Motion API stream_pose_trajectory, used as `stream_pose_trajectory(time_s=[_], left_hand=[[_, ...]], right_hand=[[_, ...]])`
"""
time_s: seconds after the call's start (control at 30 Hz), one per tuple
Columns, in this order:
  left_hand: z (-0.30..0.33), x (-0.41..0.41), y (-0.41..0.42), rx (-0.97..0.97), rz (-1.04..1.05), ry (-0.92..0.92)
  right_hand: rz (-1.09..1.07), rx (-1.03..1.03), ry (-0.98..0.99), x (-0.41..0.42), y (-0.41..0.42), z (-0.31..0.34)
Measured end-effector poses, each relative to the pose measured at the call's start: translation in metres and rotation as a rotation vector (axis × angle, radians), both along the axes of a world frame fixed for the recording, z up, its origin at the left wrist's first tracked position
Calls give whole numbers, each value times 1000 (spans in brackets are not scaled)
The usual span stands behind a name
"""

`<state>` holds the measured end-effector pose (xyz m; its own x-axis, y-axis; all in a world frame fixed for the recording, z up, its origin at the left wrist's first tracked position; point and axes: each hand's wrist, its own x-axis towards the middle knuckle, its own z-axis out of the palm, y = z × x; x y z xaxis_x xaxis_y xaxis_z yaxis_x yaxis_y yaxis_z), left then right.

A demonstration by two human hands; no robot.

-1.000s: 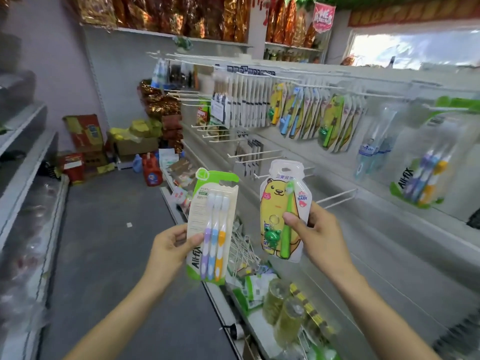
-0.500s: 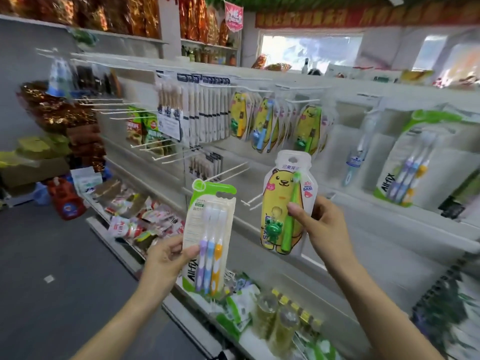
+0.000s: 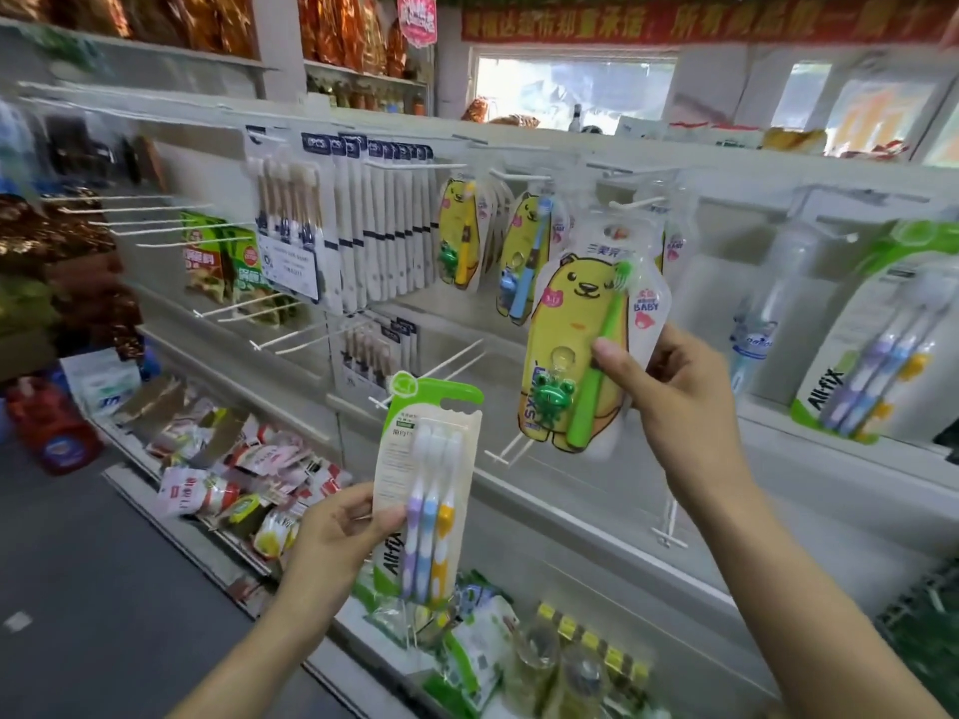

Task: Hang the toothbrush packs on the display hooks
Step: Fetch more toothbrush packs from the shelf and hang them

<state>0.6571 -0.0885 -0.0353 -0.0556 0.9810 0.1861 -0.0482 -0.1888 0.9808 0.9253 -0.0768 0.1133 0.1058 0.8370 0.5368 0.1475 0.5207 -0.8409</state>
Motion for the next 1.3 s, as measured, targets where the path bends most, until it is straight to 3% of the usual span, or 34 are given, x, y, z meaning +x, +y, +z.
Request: stream_pose_trajectory(time_s=[0.63,1.07,1.3], left_hand=[[-9,-24,76,-126,-274,-23],[-21,-20,56,-228,-464,-134],[-10,-13,48,-222,-557,-138]], right_hand=[[-315,-62,106,-9,65,13],[-477,-153,155,44,147,11],[-656,-212,-18,45,150,0]])
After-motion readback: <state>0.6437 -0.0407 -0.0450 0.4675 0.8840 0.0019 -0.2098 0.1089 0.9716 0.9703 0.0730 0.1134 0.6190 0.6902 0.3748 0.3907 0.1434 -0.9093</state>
